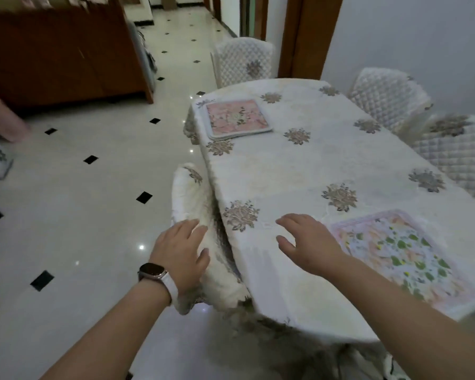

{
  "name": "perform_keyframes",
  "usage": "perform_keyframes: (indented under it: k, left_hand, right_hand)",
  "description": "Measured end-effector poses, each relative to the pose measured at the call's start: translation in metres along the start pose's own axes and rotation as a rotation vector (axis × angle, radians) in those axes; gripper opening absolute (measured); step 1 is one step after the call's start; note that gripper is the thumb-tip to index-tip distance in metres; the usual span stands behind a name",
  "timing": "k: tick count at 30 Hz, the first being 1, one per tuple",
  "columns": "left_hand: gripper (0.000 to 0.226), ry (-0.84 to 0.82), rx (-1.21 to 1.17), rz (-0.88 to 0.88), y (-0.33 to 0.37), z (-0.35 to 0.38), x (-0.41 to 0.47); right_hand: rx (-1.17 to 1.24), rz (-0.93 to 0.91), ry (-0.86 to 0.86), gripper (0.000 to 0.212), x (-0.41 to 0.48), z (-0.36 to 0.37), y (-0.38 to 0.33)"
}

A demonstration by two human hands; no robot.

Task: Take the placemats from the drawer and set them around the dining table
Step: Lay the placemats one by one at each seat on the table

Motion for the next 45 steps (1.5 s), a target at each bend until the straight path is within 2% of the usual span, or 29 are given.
perform_keyframes:
  k: [8,15,24,30,34,36,40,45]
  left_hand:
    - [0.048,-0.022,0.002,-0.077,-0.139,-0.049,-0.078]
    - [0.048,-0.023,-0.037,-0.204,-0.223,-0.071,-0.112]
    - [0.05,0.004,-0.052,-0.281,-0.292,-0.082,-0.062]
    - [0.053,0.005,0.014,-0.386,-0.366,-0.111,-0.007]
    - [0.048,0.052,0.04,-0.383,-0.394,-0.138,0.035]
    - [0.045,0.061,0.04,-0.359,-0.401,-0.145,0.054]
    - [0.041,0.051,0.04,-0.302,-0.413,-0.143,0.092]
    - [0.042,0.023,-0.01,-0.224,-0.437,-0.129,0.147]
  right_hand:
    - [-0.054,-0.175,-0.001,0.044,0.055,-0.017,-0.182]
    - [-0.094,-0.28,-0.041,0.046,0.099,-0.011,-0.267]
    - [-0.108,-0.415,-0.1,0.055,0.204,0.03,-0.305]
    - [-0.087,-0.514,-0.13,0.051,0.31,0.058,-0.343]
    - [-0.094,-0.536,-0.127,0.051,0.362,0.051,-0.349]
    - [-0.099,-0.529,-0.13,0.053,0.383,0.046,-0.345]
    - [-0.074,-0.469,-0.118,0.072,0.417,0.04,-0.327]
    - [-0.07,-0.351,-0.144,0.074,0.447,0.046,-0.298]
Point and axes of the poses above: each hand's wrist, its own x-axis towards the middle knuckle, its own z-axis out of the palm, y = z × x, the point moved 8 cm from there along x, towards the middle knuckle, and after that the axes turned 13 degrees about -x, right-handed, at the moved point
